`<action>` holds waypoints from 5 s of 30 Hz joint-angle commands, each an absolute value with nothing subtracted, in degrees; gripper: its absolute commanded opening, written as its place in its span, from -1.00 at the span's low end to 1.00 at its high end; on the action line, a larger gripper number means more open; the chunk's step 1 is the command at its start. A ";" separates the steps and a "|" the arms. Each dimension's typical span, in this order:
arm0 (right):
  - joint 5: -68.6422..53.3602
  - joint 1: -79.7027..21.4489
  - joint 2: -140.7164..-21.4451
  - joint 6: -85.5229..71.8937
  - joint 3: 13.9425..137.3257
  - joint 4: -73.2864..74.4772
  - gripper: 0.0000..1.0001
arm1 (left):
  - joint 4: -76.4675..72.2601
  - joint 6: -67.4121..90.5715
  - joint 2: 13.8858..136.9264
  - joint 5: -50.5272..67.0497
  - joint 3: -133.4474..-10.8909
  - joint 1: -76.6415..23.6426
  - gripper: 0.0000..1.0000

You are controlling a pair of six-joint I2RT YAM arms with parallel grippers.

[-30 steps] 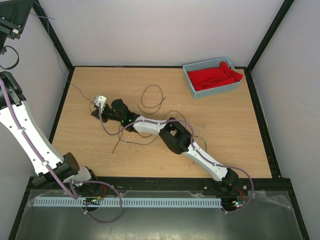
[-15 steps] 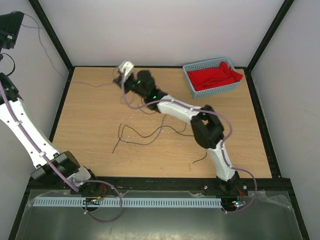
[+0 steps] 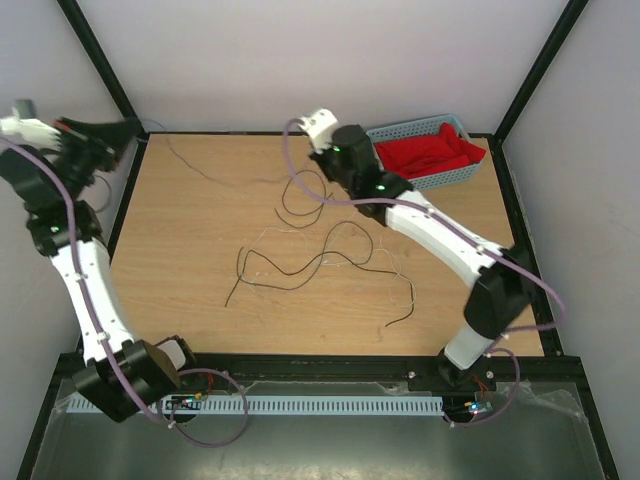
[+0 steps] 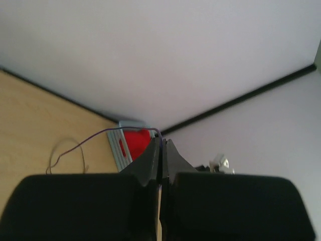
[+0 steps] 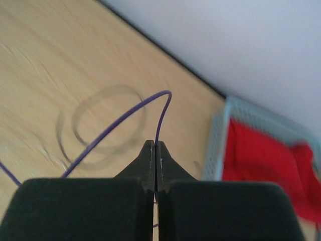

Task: Zip-tie the wires
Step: Place the cable at the center of the board, then pick up the cable at the center of the board.

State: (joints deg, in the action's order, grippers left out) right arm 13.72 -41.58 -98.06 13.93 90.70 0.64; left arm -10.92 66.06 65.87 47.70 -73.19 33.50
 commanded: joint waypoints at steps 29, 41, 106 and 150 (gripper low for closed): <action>30.55 -21.04 -76.16 4.62 53.71 28.69 -0.57 | -5.63 58.25 39.22 38.69 -17.12 12.44 -1.00; 26.13 -21.03 -81.62 7.45 55.24 36.12 0.68 | -3.44 55.99 39.02 37.65 -14.36 12.43 -0.88; -1.84 -28.43 -147.53 -4.50 125.84 14.50 -0.15 | 13.57 33.49 38.52 50.63 -45.63 18.25 0.97; -24.86 -28.42 -73.97 -5.04 88.34 20.11 -1.00 | -16.60 19.01 57.17 22.54 -47.25 -21.30 0.98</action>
